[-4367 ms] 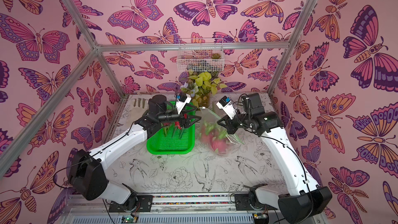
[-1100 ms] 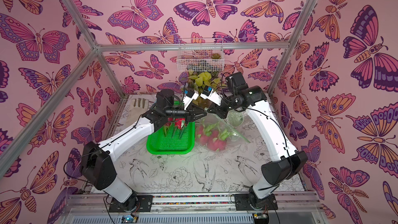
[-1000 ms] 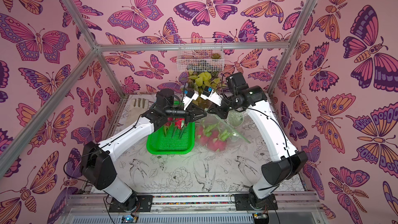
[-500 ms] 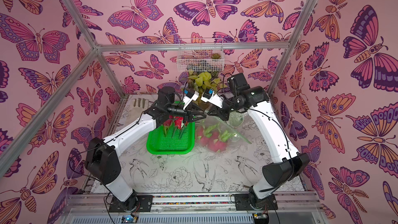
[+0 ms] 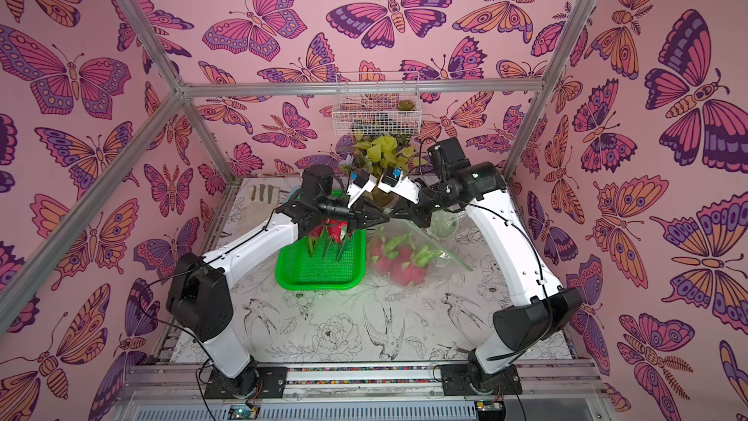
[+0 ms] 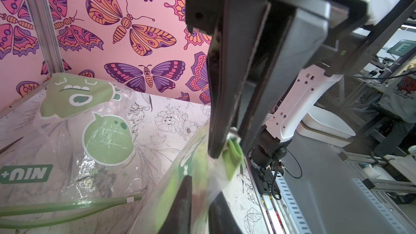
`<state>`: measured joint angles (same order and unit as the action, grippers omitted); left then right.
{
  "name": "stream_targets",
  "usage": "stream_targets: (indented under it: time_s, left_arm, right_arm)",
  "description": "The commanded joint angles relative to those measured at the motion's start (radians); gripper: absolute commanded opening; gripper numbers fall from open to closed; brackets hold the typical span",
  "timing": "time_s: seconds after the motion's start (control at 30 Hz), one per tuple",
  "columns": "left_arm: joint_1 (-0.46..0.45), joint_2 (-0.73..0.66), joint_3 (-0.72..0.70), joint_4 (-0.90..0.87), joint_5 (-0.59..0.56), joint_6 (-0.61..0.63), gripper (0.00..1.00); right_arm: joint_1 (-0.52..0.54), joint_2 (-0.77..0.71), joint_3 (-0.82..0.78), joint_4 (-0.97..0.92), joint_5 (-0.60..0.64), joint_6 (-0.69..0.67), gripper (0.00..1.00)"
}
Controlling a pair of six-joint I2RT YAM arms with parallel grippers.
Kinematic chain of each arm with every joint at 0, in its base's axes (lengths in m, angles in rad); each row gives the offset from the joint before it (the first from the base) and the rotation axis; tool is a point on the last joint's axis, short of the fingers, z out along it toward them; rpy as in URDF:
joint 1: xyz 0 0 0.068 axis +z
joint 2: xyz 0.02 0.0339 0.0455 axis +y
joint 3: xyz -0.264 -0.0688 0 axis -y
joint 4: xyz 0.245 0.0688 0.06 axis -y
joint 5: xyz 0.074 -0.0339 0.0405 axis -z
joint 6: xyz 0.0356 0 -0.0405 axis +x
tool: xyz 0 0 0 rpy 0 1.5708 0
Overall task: Open the zip-top bag and take out the dragon fruit
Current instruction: Unzip the zipper on the zipper food storage bag.
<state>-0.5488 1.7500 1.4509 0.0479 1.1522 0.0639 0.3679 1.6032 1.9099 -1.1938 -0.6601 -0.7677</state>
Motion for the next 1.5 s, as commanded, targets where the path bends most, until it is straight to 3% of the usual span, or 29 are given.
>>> stream_targets:
  time_s: [0.0, 0.2, 0.37, 0.87, 1.47]
  left_arm:
    - [0.0, 0.012, 0.03, -0.003, 0.037, 0.013, 0.0]
    - [0.009, -0.003, 0.001, 0.051, 0.009, -0.033, 0.0]
    - [0.043, -0.03, -0.07, 0.248, 0.016, -0.17, 0.0]
    - [0.091, -0.074, -0.138, 0.383, 0.028, -0.283, 0.0]
    - [0.131, -0.118, -0.153, 0.342, -0.047, -0.271, 0.0]
  right_arm:
    - [-0.005, -0.022, -0.003, -0.022, -0.037, -0.011, 0.0]
    - [-0.018, -0.072, -0.062, -0.015, 0.01, 0.033, 0.0]
    - [-0.03, -0.136, -0.167, 0.036, 0.057, 0.076, 0.0]
    - [-0.061, -0.217, -0.283, 0.049, 0.087, 0.127, 0.0]
    - [-0.116, -0.356, -0.446, 0.06, 0.214, 0.164, 0.0]
